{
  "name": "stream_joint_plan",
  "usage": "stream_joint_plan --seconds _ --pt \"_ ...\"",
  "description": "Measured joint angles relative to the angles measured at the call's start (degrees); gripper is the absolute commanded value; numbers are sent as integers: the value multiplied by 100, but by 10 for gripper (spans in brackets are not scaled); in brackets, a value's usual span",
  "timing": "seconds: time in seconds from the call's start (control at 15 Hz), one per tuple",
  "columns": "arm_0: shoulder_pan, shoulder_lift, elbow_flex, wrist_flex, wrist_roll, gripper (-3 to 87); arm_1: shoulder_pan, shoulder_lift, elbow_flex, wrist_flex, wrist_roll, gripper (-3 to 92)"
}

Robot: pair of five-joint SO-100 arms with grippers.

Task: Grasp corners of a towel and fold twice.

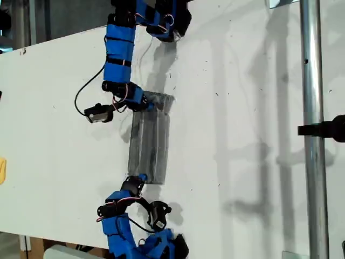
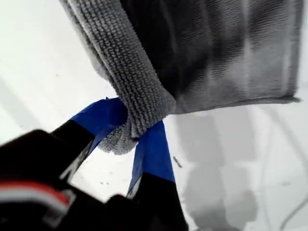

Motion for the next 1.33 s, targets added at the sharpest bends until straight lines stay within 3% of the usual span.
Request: stream_joint_plan --seconds 0.2,0.33,0.6,0.87,1.13,1.2,1.27,1.33 --pt "-1134 -1081 -1274 -26 1178 -18 1573 -158 -439 -70 -1266 -3" --pt "-1292 -1512 -2276 229 1433 -18 1907 0 -747 97 -1512 -3" --pt "-1187 -1538 -2171 202 1292 -18 1424 756 -88 105 -1310 -3" --pt "-826 -1723 -1116 -325 782 -18 844 457 1371 -1011 -782 -3" --pt "-765 -2188 -721 -712 589 1 738 -369 1512 -1626 -642 -3" --pt "-765 -2276 -721 -712 580 68 738 -483 1494 -1644 -642 16" --pt "-765 -2338 -721 -712 580 193 791 -527 1485 -1644 -642 177" --pt "-800 -2347 -721 -668 563 238 853 -527 1485 -1617 -642 246"
